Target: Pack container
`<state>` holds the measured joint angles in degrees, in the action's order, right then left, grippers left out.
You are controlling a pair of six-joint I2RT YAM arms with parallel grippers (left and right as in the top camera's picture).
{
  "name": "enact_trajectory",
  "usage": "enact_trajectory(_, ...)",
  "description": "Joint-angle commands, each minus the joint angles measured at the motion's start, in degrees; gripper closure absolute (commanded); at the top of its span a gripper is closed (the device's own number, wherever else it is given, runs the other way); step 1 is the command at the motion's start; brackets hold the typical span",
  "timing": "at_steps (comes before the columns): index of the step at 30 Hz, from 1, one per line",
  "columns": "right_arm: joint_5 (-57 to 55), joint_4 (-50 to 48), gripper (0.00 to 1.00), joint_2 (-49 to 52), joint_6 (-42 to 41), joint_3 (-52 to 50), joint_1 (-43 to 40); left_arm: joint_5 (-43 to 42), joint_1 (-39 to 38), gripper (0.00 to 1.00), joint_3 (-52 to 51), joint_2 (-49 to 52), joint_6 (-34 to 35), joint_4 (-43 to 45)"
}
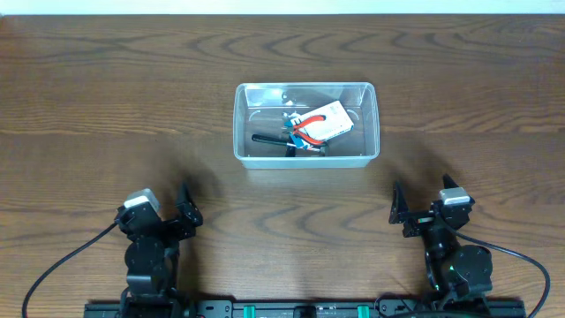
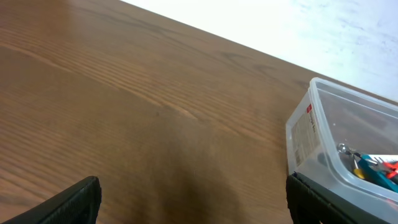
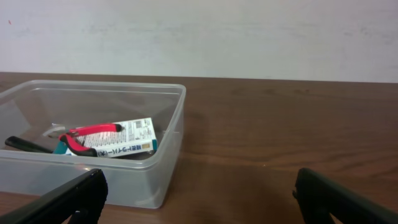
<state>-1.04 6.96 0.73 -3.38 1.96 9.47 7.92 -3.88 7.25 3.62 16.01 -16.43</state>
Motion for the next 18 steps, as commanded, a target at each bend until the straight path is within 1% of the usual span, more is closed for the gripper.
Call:
enact_trajectory(1, 0.2, -0.1, 0.01, -0.4, 0.7, -0.3, -0.5, 0.3, -0.1, 0.13, -0.7, -0.5, -1.0, 0.7)
enact_trajectory(6, 0.2, -0.1, 0.01, -0.4, 0.7, -0.3, -0.5, 0.3, -0.1, 0.13, -1.6, -0.8, -1.0, 0.7)
enact_trajectory(11, 0.2, -0.1, 0.01, -0.4, 0.7, -0.3, -0.5, 0.3, -0.1, 0.12, -2.4, -3.6, -2.2, 1.0)
enact_trajectory(18, 0.2, -0.1, 0.01, -0.4, 0.7, -0.3, -0.5, 0.3, -0.1, 0.13, -2.4, -3.4, -2.5, 1.1)
